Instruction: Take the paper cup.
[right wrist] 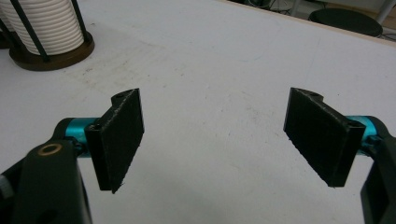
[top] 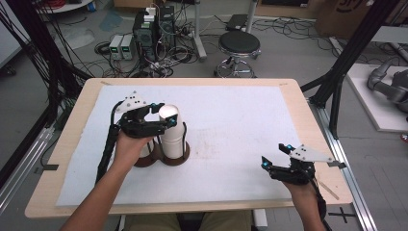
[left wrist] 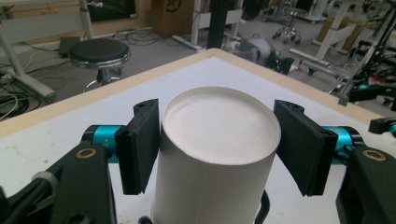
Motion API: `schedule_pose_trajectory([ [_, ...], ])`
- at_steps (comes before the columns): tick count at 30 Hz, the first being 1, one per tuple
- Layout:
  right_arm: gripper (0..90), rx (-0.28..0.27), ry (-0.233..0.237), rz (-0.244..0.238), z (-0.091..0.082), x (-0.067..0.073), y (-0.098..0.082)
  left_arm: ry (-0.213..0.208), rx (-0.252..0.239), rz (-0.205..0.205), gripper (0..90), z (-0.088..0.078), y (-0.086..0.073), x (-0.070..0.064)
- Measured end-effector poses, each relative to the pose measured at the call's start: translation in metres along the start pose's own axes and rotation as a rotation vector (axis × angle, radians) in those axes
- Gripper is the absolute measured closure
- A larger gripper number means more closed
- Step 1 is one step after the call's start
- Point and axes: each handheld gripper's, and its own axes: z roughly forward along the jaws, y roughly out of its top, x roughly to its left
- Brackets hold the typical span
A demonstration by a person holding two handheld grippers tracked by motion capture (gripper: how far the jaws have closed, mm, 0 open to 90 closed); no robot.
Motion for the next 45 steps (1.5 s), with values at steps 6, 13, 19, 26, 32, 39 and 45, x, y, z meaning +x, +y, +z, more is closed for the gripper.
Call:
schedule_pose_trajectory([
  [6, 20.8, -0.004, 0.000, 0.000, 0.000, 0.000, 0.000, -0.020, -0.050, -0.024, 34.4, -0.007, 0.021, 0.000],
  [13, 20.8, -0.005, 0.001, 0.006, -0.001, 0.000, 0.000, -0.032, -0.096, -0.003, 34.6, -0.015, 0.046, -0.005],
  [19, 20.8, -0.012, 0.005, 0.008, -0.001, -0.001, 0.001, -0.055, -0.149, 0.037, 35.0, -0.019, 0.078, -0.017],
  [26, 20.8, -0.012, 0.007, 0.016, -0.001, -0.002, 0.001, -0.079, -0.186, 0.076, 35.3, -0.013, 0.107, -0.031],
  [32, 20.8, -0.019, 0.009, 0.017, -0.001, -0.003, 0.001, -0.154, -0.177, 0.099, 35.2, 0.005, 0.108, -0.050],
  [39, 20.8, -0.015, 0.051, 0.016, 0.002, -0.001, 0.004, -0.221, -0.148, 0.078, 34.9, 0.036, 0.085, -0.066],
  [45, 20.8, -0.022, 0.084, 0.012, 0.006, -0.001, 0.007, -0.256, -0.118, 0.066, 35.0, 0.052, 0.071, -0.072],
])
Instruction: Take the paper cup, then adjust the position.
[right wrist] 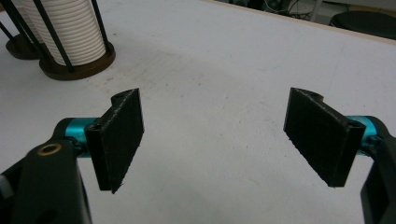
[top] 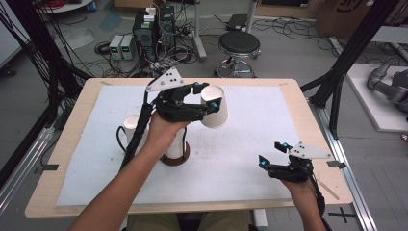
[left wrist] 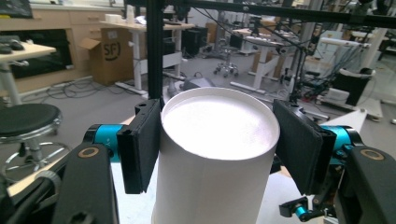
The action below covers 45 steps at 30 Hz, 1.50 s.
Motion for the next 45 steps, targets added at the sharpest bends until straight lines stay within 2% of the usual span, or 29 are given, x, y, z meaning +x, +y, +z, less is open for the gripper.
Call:
schedule_pose_trajectory([
  [1, 20.8, 0.000, 0.011, 0.003, 0.001, 0.000, 0.000, -0.011, 0.012, 0.014, 34.9, 0.004, -0.005, -0.002],
  [5, 20.8, -0.004, 0.030, 0.000, 0.002, 0.001, 0.001, -0.022, 0.018, 0.026, 34.9, 0.007, -0.013, -0.005],
  [9, 20.7, -0.019, 0.058, -0.014, 0.001, 0.004, 0.004, -0.030, 0.028, 0.007, 34.9, 0.009, -0.024, -0.006],
  [11, 20.7, -0.023, 0.070, -0.015, 0.001, 0.005, 0.005, -0.032, 0.039, 0.010, 34.9, 0.012, -0.030, -0.006],
  [15, 20.5, -0.030, 0.121, -0.032, 0.000, 0.009, 0.008, -0.043, 0.052, 0.001, 34.9, 0.014, -0.039, -0.006],
  [24, 19.9, -0.030, 0.189, -0.044, 0.005, 0.018, 0.013, -0.048, 0.067, 0.015, 34.9, 0.013, -0.050, -0.010],
  [28, 19.8, -0.048, 0.218, -0.054, 0.006, 0.021, 0.016, -0.054, 0.069, 0.024, 34.9, 0.013, -0.055, -0.015],
  [29, 19.8, -0.068, 0.257, -0.060, 0.006, 0.025, 0.017, -0.058, 0.067, 0.022, 34.9, 0.014, -0.059, -0.018],
  [34, 19.8, -0.101, 0.325, -0.082, 0.010, 0.031, 0.026, -0.069, 0.087, 0.019, 34.9, 0.017, -0.069, -0.021],
  [36, 19.8, -0.105, 0.337, -0.085, 0.011, 0.032, 0.028, -0.069, 0.087, 0.020, 34.9, 0.017, -0.071, -0.022],
  [38, 19.8, -0.089, 0.396, -0.115, 0.017, 0.035, 0.033, -0.085, 0.089, 0.012, 34.9, 0.017, -0.075, -0.021],
  [40, 19.8, -0.081, 0.411, -0.131, 0.021, 0.036, 0.037, -0.088, 0.095, 0.014, 34.9, 0.018, -0.079, -0.022],
  [45, 19.8, -0.092, 0.444, -0.135, 0.029, 0.037, 0.044, -0.093, 0.106, 0.012, 34.9, 0.019, -0.084, -0.022],
])
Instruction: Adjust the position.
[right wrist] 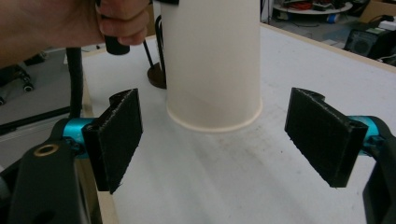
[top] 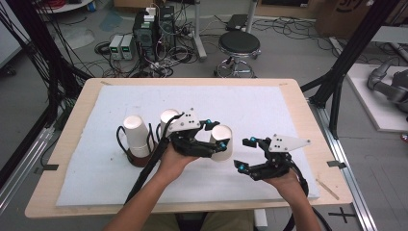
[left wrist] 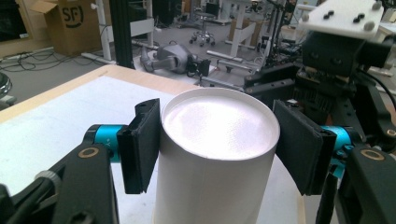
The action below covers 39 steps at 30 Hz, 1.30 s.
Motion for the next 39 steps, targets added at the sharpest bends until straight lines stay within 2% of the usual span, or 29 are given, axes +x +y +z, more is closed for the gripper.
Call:
schedule_pose_trajectory([
  [6, 19.8, 0.008, 0.038, 0.003, 0.009, 0.003, -0.005, -0.019, 0.008, 0.016, 34.9, 0.000, -0.002, -0.003],
  [10, 19.8, 0.011, 0.034, 0.011, 0.012, 0.003, -0.008, -0.037, 0.011, 0.022, 35.0, 0.000, -0.004, -0.007],
  [14, 19.8, 0.012, 0.040, 0.000, 0.016, 0.005, -0.008, -0.061, 0.015, 0.024, 35.0, 0.002, -0.005, -0.010],
  [18, 19.8, 0.012, 0.069, -0.017, 0.021, 0.008, -0.007, -0.081, 0.011, 0.018, 35.0, 0.003, -0.005, -0.012],
  [23, 19.8, 0.013, 0.074, -0.026, 0.025, 0.008, -0.008, -0.125, 0.001, 0.005, 35.2, 0.005, -0.005, -0.013],
  [29, 19.9, 0.017, 0.073, -0.033, 0.028, 0.008, -0.010, -0.151, -0.027, -0.013, 35.2, 0.004, -0.004, -0.015],
  [34, 27.1, 0.010, 0.089, -0.042, 0.026, 0.008, -0.011, -0.165, -0.033, -0.019, 35.4, 0.003, -0.003, -0.014],
  [39, 33.8, 0.022, 0.081, -0.066, 0.022, 0.008, -0.009, -0.175, -0.034, -0.019, 35.6, 0.002, -0.003, -0.013],
])
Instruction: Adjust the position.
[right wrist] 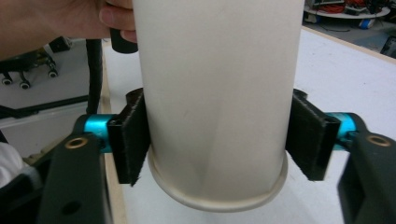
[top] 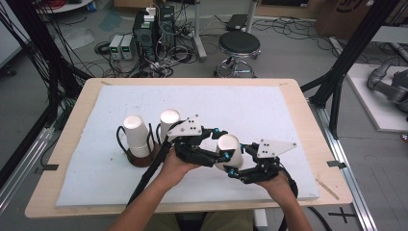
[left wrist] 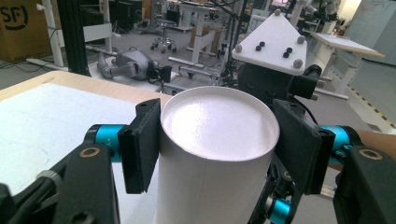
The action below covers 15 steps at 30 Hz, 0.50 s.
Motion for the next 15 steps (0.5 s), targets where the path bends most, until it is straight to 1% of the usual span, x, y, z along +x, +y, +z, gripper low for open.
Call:
schedule_pose_trajectory([
  [1, 33.8, 0.000, 0.000, 0.000, 0.000, 0.000, 0.000, -0.003, 0.004, 0.002, 35.6, -0.001, 0.000, 0.000],
  [2, 35.5, 0.012, -0.001, -0.007, -0.001, 0.000, 0.001, -0.007, 0.011, 0.001, 35.6, -0.001, -0.001, 0.001],
  [7, 38.1, 0.071, 0.002, -0.024, 0.000, 0.002, 0.004, -0.017, 0.036, -0.011, 35.4, -0.003, -0.004, 0.002],
  [9, 38.6, 0.099, 0.003, -0.031, 0.000, 0.003, 0.005, -0.022, 0.045, -0.010, 35.3, -0.004, -0.004, 0.002],
  [11, 38.8, 0.118, 0.003, -0.043, -0.001, 0.004, 0.006, -0.028, 0.051, 0.007, 34.7, -0.005, -0.006, 0.001],
  [12, 38.9, 0.127, 0.009, -0.044, -0.001, 0.005, 0.007, -0.025, 0.063, 0.015, 31.9, -0.005, -0.007, 0.000],
  [13, 39.0, 0.134, 0.012, -0.048, -0.001, 0.005, 0.008, -0.019, 0.079, 0.012, 23.5, -0.004, -0.007, -0.001],
  [14, 38.9, 0.140, 0.010, -0.058, -0.002, 0.006, 0.009, -0.019, 0.079, 0.012, 16.8, -0.004, -0.007, -0.001],
  [15, 39.0, 0.152, 0.016, -0.065, -0.003, 0.006, 0.010, -0.022, 0.103, 0.008, 14.5, -0.005, -0.008, -0.001],
])
